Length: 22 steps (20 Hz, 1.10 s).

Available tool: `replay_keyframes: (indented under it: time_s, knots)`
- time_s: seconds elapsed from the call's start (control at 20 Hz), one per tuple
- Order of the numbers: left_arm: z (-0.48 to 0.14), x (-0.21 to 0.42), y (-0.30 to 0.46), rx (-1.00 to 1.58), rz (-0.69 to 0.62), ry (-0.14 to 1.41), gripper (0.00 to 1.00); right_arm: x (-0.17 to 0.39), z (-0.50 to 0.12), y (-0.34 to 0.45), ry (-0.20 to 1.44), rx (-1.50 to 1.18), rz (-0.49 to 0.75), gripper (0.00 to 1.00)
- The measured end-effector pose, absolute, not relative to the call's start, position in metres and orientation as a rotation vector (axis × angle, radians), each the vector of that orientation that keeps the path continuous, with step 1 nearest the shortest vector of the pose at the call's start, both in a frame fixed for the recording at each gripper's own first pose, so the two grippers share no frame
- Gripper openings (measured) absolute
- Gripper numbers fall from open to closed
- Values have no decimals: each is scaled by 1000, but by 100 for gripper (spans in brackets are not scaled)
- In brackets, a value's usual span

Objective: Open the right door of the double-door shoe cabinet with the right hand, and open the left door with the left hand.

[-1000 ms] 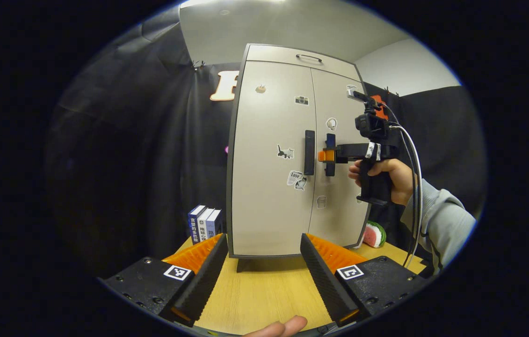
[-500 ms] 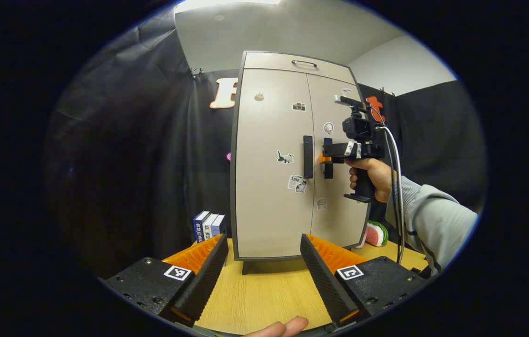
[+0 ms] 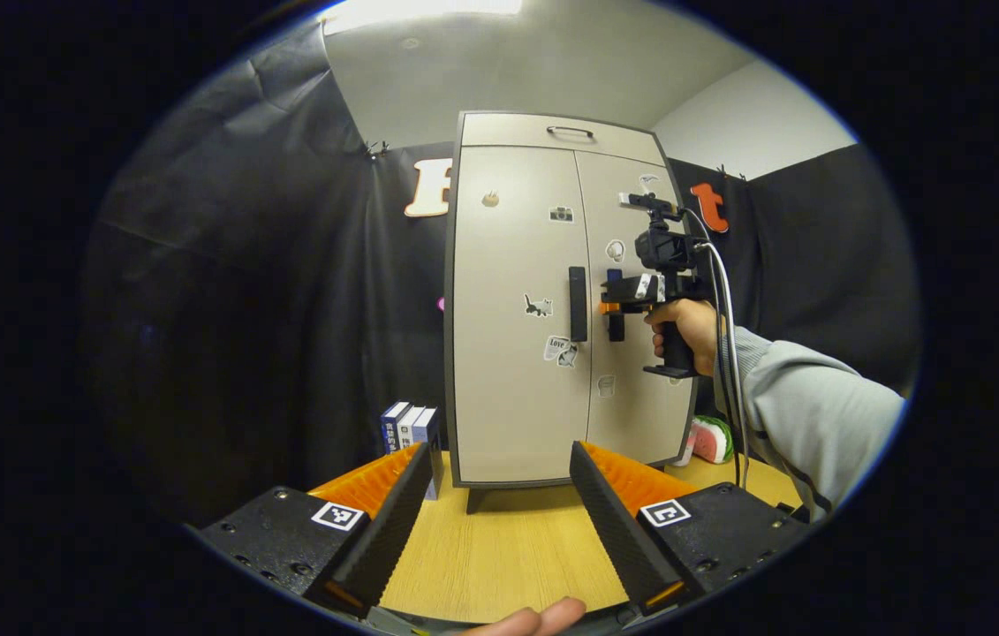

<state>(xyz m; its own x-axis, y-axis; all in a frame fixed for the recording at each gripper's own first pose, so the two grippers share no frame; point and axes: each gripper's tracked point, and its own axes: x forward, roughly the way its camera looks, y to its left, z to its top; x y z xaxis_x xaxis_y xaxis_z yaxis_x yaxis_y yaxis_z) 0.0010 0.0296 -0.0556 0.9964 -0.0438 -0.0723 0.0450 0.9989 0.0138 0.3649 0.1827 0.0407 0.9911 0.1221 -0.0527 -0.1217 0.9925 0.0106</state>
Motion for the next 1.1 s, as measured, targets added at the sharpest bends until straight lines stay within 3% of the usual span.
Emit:
replay_keyframes:
  time_s: [1.1]
  knots:
    - [-32, -32, 15, 9, 33, 45, 98, 273, 47, 128, 54, 28, 286, 18]
